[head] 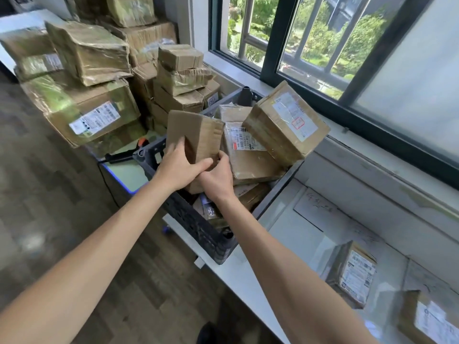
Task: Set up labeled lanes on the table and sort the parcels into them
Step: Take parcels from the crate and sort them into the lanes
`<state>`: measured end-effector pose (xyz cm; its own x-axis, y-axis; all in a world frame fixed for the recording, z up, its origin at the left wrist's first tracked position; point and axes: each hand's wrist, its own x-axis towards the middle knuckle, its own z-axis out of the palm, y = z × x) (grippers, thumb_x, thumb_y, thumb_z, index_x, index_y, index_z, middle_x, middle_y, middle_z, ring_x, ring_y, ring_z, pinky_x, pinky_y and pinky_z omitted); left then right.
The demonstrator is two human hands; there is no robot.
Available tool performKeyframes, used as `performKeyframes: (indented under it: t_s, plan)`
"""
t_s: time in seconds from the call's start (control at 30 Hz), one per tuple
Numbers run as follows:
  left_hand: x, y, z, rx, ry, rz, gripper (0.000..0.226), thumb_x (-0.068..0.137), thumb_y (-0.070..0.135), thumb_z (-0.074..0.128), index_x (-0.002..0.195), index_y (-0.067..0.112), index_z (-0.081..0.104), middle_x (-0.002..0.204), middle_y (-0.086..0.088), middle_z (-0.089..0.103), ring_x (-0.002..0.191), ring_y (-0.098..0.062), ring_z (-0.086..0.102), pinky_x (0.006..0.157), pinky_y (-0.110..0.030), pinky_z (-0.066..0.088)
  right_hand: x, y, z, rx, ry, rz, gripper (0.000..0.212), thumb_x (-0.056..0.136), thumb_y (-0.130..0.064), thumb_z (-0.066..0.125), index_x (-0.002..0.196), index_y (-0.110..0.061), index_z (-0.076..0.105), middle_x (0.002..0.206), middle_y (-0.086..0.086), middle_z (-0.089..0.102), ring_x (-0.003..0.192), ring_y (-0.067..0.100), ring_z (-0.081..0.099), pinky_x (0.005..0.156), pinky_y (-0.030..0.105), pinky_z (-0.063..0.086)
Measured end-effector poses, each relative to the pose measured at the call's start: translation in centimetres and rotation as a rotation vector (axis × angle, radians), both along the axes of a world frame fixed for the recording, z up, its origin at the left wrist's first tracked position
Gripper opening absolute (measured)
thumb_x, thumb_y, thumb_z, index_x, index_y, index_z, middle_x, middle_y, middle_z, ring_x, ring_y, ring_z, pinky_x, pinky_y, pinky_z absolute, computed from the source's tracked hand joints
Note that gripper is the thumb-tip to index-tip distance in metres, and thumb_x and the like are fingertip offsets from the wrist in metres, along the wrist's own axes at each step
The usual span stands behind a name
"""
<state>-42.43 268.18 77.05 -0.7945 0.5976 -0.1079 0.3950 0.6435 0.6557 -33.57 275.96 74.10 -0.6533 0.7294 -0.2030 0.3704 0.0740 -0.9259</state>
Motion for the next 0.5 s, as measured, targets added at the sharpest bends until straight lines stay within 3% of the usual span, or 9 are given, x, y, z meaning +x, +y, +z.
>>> performKeyframes:
  t_s: [0.1, 0.17, 0.27, 0.33, 0.4, 0.5]
  plan:
    - [1.6, 0.1, 1.9, 0.317, -0.026, 0.093, 0.080, 0.069, 0.061, 0.075, 0.130, 0.021, 0.043, 0.122, 0.002, 0.057, 0.116, -0.017, 0.055, 0.086, -0.026, 0.046, 0.9, -0.5, 1.9, 0.278, 0.199, -0.009, 0.071, 0.080, -0.023, 0.073, 0.142, -0.020, 0.040, 0.133, 0.000, 0.051, 0.117, 0.005, 0.049, 0.097, 0.027, 0.046]
    - [2.6, 0.4, 3.3, 0.517, -0.111, 0.147, 0.089, 0.065, 0.062, 0.079, 0.134, 0.025, 0.036, 0.117, 0.013, 0.056, 0.110, -0.005, 0.054, 0.080, -0.016, 0.043, 2.3, -0.5, 3.2, 0.437, 0.328, 0.023, 0.062, 0.086, -0.022, 0.072, 0.142, -0.017, 0.046, 0.131, 0.001, 0.051, 0.122, 0.008, 0.049, 0.099, 0.020, 0.044]
    - [3.3, 0.9, 4.6, 0.736, -0.236, 0.221, 0.107, 0.062, 0.056, 0.086, 0.147, 0.026, 0.029, 0.132, 0.009, 0.055, 0.119, -0.005, 0.055, 0.096, -0.025, 0.048, 5.1, 0.5, 4.7, 0.622, 0.413, 0.096, 0.047, 0.092, -0.025, 0.068, 0.137, -0.015, 0.057, 0.127, 0.000, 0.054, 0.122, 0.013, 0.051, 0.104, 0.028, 0.044]
    - [4.0, 1.3, 5.0, 0.782, -0.296, 0.235, 0.103, 0.063, 0.051, 0.084, 0.148, 0.027, 0.030, 0.132, 0.011, 0.055, 0.117, 0.000, 0.055, 0.102, -0.029, 0.047, 7.3, 1.6, 5.2, 0.766, 0.407, 0.061, 0.037, 0.095, -0.027, 0.065, 0.129, -0.014, 0.063, 0.123, -0.001, 0.061, 0.119, 0.014, 0.054, 0.104, 0.039, 0.044]
    - [5.0, 1.9, 5.0, 0.789, -0.408, 0.211, 0.088, 0.066, 0.051, 0.080, 0.141, 0.029, 0.040, 0.129, 0.010, 0.059, 0.117, -0.004, 0.058, 0.107, -0.036, 0.046, 9.6, 3.5, 5.6, 0.724, 0.351, -0.092, 0.037, 0.096, -0.027, 0.064, 0.130, -0.015, 0.062, 0.126, -0.002, 0.061, 0.121, 0.013, 0.053, 0.106, 0.041, 0.043]
    - [6.9, 2.8, 4.8, 0.802, -0.649, 0.031, 0.064, 0.073, 0.049, 0.074, 0.131, 0.029, 0.055, 0.127, -0.002, 0.067, 0.117, -0.020, 0.064, 0.107, -0.050, 0.045, 13.2, 6.8, 6.7, 0.296, 0.255, -0.223, 0.057, 0.093, -0.040, 0.065, 0.143, -0.020, 0.048, 0.141, -0.003, 0.053, 0.128, 0.011, 0.051, 0.110, 0.038, 0.044]
